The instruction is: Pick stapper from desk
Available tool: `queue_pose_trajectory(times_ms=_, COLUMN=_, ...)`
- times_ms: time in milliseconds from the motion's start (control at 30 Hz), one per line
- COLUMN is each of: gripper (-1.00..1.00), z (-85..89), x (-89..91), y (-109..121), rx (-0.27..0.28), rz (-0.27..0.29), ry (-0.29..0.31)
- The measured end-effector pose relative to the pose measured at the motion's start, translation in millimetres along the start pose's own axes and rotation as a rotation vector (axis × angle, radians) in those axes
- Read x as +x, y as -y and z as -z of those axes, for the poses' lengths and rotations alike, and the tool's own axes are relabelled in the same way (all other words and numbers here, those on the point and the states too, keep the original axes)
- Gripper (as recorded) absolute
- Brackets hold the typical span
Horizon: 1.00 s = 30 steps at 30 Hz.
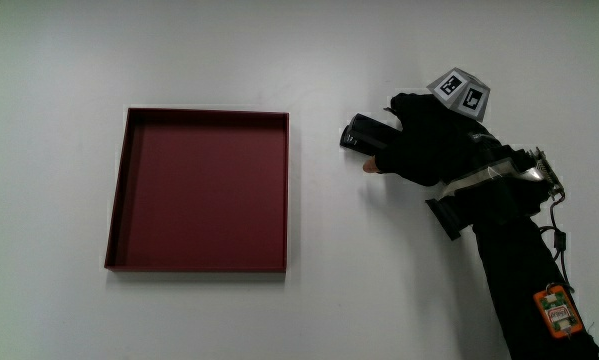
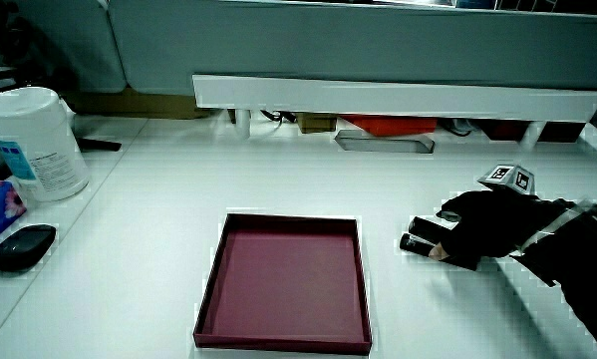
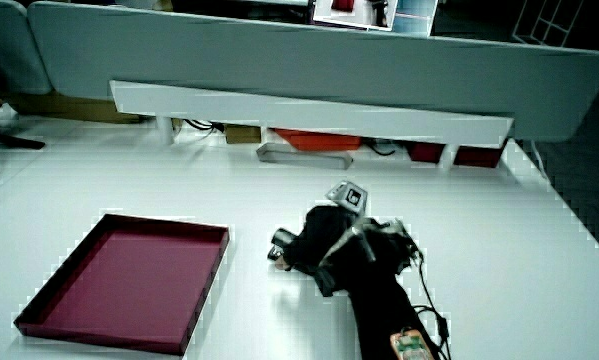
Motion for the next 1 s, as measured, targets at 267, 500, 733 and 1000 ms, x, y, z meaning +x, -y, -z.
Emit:
queue_pose_trajectory(times_ms=267, gripper=0.64, z=1.3, x=1.5, y=-0.6, rx=0.044, rz=-0.004, ry=-0.002)
queue_pose_trajectory(times_ms=500, gripper=0.95, z=2.4, x=4.0, y=-2.7, rx=0.092, rz=-0.005, ry=0.005)
queue_pose_trajectory(times_ms=733, gripper=1.00, z=1.2, x=-0.1, y=0.6, rx=0.099, rz=-0.024, ry=0.018)
queue_pose_trajectory(times_ms=1000, gripper=1.00, z=-14.3, x=-20.3, y=13.0, rx=0.133, rz=-0.083, ry=0.028)
